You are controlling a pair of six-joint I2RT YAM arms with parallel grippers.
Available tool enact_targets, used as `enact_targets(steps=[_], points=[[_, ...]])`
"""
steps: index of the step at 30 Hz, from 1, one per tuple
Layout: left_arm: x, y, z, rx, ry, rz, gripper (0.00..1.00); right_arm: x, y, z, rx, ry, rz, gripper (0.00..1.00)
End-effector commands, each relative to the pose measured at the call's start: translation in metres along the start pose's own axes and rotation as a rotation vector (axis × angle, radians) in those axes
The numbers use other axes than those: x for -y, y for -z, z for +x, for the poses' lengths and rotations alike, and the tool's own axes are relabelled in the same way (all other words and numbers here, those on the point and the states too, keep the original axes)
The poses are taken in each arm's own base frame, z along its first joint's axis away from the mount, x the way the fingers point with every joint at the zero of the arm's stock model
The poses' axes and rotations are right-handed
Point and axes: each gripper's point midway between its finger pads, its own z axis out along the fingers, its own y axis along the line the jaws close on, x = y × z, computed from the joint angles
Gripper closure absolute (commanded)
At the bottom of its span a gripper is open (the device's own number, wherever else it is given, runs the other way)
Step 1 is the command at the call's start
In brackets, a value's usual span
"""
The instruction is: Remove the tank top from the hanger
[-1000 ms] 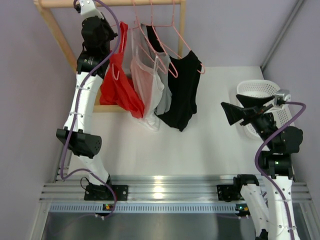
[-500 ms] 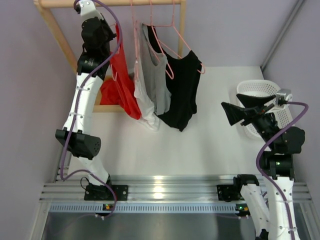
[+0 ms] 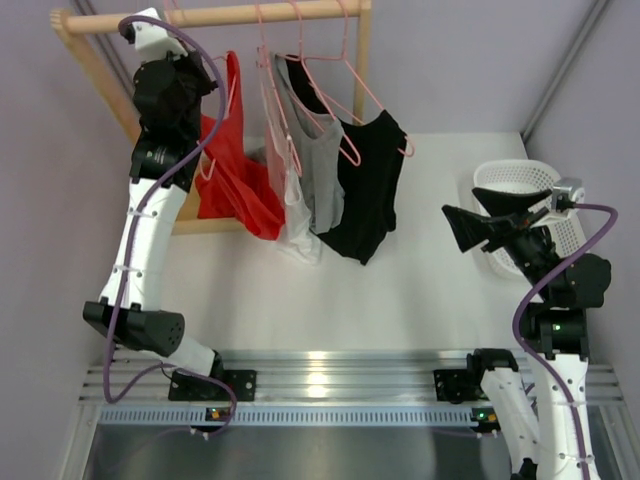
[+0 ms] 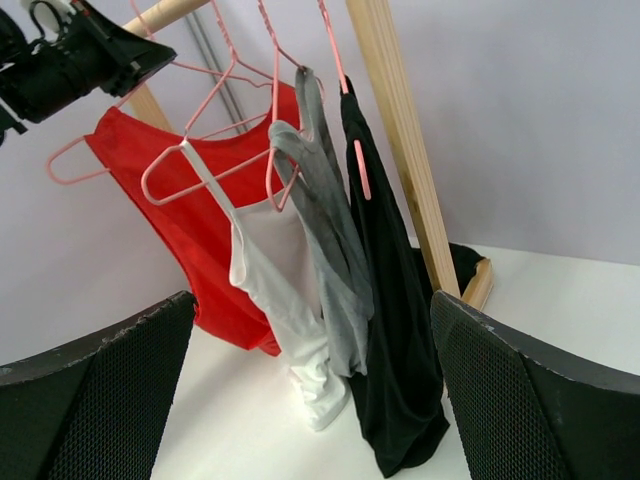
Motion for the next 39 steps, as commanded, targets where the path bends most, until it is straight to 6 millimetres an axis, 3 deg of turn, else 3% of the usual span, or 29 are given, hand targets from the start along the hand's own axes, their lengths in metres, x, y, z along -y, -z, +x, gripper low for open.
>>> enact_targets(steps=[1,2,3,4,5,6,8,9,10,16,20,23,27,28,30,31,35,36,39], points=[[0.004,0.047,-0.086,0.231,0.098,0.061,1.0,-0.013,0.003,-0.007,0.005,0.006,-0.034,0.01],[0.004,0.053,-0.091,0.258,0.1,0.074,1.0,-0.013,0.002,-0.006,0.001,0.003,-0.035,0.01],[0.003,0.063,-0.084,0.265,0.076,0.097,1.0,-0.013,0.003,-0.004,-0.004,0.0,-0.041,0.0],[0.002,0.069,-0.088,0.305,0.07,0.107,1.0,-0.013,0.002,-0.004,-0.008,-0.003,-0.042,0.01],[0.0,0.076,-0.107,0.402,0.083,0.107,1.0,-0.013,0.002,-0.004,-0.009,-0.005,-0.041,0.01],[-0.011,0.074,-0.106,0.413,0.081,0.05,1.0,-0.013,0.002,-0.004,-0.009,-0.007,-0.043,0.0],[-0.015,0.057,-0.094,0.357,0.042,-0.003,1.0,-0.014,0.002,-0.004,-0.01,-0.012,-0.045,0.01],[-0.012,0.052,-0.103,0.369,0.024,-0.006,1.0,-0.015,0.002,-0.005,-0.008,-0.015,-0.048,0.01],[-0.01,0.037,-0.086,0.336,0.011,-0.003,1.0,-0.016,0.003,-0.005,-0.007,-0.016,-0.049,0.01],[-0.002,0.008,-0.041,0.262,0.052,0.015,1.0,-0.02,0.005,-0.008,0.002,-0.002,-0.055,0.01],[-0.002,-0.004,-0.026,0.255,0.055,0.008,1.0,-0.022,0.005,-0.01,0.0,-0.002,-0.062,0.01],[0.0,-0.006,-0.029,0.269,0.062,0.016,1.0,-0.021,0.005,-0.009,-0.002,0.001,-0.063,0.01],[0.002,0.01,-0.043,0.289,0.085,0.044,1.0,-0.018,0.004,-0.005,-0.012,-0.004,-0.058,0.01],[0.001,0.022,-0.058,0.32,0.096,0.05,1.0,-0.017,0.003,-0.003,-0.015,-0.006,-0.056,0.01],[-0.002,0.033,-0.062,0.343,0.088,0.054,1.0,-0.015,0.002,-0.001,-0.02,-0.008,-0.055,0.01],[-0.004,0.045,-0.076,0.373,0.092,0.058,1.0,-0.015,0.002,0.0,-0.023,-0.009,-0.055,0.01],[-0.009,0.072,-0.092,0.421,0.087,0.072,1.0,-0.016,0.003,0.0,-0.023,-0.01,-0.058,0.01],[-0.01,0.085,-0.106,0.465,0.099,0.082,1.0,-0.015,0.003,0.001,-0.024,-0.011,-0.057,0.01],[-0.012,0.095,-0.111,0.476,0.099,0.089,1.0,-0.018,0.004,-0.001,-0.024,-0.013,-0.065,0.01]])
